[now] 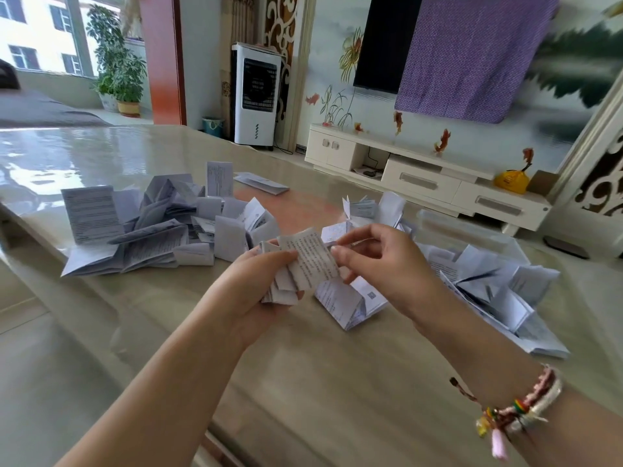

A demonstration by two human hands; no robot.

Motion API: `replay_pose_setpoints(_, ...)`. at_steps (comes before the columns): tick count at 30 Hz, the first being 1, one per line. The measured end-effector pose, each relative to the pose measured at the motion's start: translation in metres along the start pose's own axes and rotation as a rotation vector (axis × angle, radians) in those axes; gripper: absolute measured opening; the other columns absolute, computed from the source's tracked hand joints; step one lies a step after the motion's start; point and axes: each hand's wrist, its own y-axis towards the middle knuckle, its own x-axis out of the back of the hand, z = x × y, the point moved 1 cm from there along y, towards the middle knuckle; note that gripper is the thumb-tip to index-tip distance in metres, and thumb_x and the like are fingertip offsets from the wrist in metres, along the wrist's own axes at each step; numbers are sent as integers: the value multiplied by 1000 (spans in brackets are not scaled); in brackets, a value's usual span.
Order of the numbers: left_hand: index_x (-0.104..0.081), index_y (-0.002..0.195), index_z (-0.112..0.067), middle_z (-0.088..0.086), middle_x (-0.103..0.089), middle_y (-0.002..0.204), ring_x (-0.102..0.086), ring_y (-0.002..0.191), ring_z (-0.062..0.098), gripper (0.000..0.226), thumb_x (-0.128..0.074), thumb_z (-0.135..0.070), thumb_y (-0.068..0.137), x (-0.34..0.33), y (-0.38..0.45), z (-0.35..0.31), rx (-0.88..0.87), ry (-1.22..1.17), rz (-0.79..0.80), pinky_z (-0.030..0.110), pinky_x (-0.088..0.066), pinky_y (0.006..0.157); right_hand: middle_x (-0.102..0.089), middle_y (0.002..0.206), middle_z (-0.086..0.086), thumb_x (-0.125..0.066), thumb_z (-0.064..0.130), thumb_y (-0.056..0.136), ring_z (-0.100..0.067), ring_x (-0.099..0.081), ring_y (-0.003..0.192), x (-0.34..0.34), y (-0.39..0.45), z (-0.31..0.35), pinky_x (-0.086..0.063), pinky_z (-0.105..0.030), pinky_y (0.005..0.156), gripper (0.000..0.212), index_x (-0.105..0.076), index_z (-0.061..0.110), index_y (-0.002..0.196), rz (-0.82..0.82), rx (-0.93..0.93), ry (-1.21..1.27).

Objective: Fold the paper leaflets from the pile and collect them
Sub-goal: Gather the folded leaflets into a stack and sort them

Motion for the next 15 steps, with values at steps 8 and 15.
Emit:
replay_pose_setpoints(8, -57, 115, 0, 23, -67, 109, -68, 94, 30, 22, -44, -2, 98, 3, 1, 0, -75, -18, -105, 44, -57, 73, -61, 83, 9, -67, 42, 84, -9, -56, 75, 5, -18, -24, -42, -25, 63, 21, -61, 21, 84, 120, 25, -714)
replay_pose_setpoints(15, -59, 112, -12, 16, -69, 109, -68, 100, 34, 26, -38, -6, 97, 2, 4, 6, -61, 1, -175, 51, -52, 91, -67, 69, 0, -65, 21, 89, -18, -63, 61, 17, -19, -5, -52, -31, 59, 12, -65, 15, 79, -255, 204, -252)
